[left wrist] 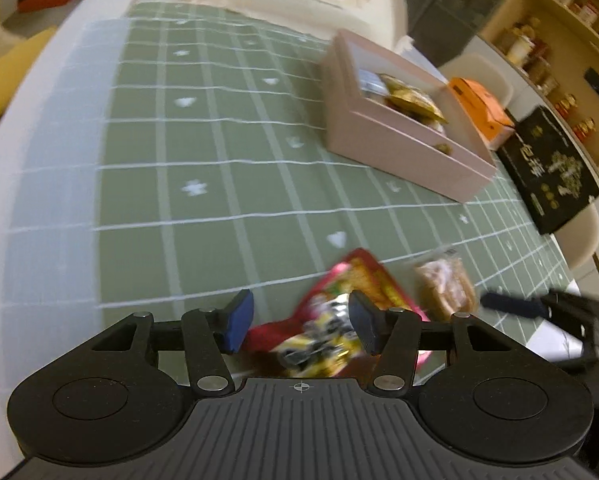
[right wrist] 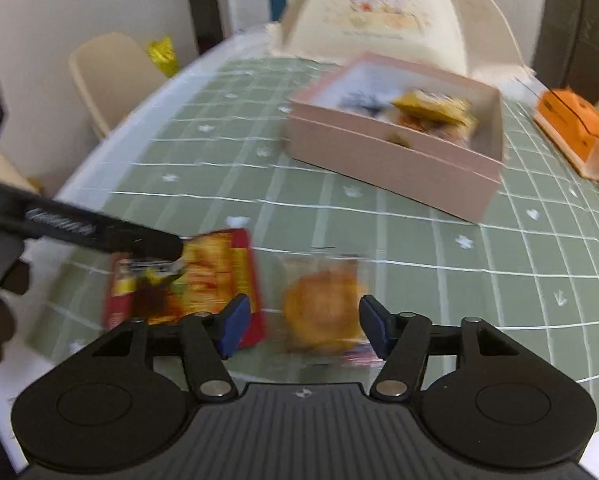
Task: Organize snacks
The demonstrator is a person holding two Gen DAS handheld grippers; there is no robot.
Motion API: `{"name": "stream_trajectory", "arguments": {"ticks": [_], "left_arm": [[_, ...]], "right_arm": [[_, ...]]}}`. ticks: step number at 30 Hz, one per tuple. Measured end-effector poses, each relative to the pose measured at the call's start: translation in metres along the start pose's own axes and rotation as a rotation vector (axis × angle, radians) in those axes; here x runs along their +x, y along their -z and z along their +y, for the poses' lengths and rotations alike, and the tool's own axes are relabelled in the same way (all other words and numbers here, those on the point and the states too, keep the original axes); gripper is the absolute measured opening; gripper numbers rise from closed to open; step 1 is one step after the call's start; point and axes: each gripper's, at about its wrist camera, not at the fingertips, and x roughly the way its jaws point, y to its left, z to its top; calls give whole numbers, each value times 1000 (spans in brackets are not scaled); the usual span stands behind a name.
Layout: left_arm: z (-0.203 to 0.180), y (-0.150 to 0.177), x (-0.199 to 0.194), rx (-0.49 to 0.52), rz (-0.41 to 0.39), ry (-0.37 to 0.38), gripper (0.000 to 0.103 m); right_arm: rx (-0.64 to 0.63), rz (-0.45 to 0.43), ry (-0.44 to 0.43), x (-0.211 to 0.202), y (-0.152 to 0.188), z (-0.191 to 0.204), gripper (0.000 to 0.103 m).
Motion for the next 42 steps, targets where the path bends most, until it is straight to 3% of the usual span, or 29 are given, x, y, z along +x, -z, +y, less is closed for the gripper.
{"name": "stream_trajectory", "arguments": {"ticks": [4, 6, 8, 12, 14, 20, 24, 26, 28, 31, 37, 42], "left_arm": [[13, 3, -2, -48, 2, 18, 55], [13, 4, -2, -64, 7, 45, 55], [11, 6, -1, -76, 14, 60, 54], [5, 10, 0, -68, 32, 92, 54], [4, 11, 0, -64, 32, 103, 54], [7, 10, 5, -47, 39, 139, 53], [5, 7, 16, -66, 99, 253, 55], [-4, 4, 14, -61, 126, 256, 57], [-18, 0, 4, -13, 100, 291, 56], [-33, -6, -6, 50, 73, 384, 56], [-40, -4, 38, 92, 131, 253, 56], [-40, -6, 34, 63, 107, 303, 56]], "right_arm": [[48, 82, -200, 3, 10, 19, 65], [53, 126, -249, 13, 14, 30, 64], [35, 130, -214, 24, 11, 35, 61], [0, 53, -65, 34, -4, 23, 59], [20, 55, -39, 37, -9, 12, 59], [53, 81, -41, 26, 4, 1, 55], [40, 69, -46, 23, 15, 10, 55], [18, 59, -32, 23, 18, 14, 47], [20, 65, -52, 22, 17, 10, 40], [37, 69, -49, 20, 18, 1, 39], [27, 53, -59, 13, 27, -7, 39], [30, 33, -62, 10, 32, -8, 39]]}}
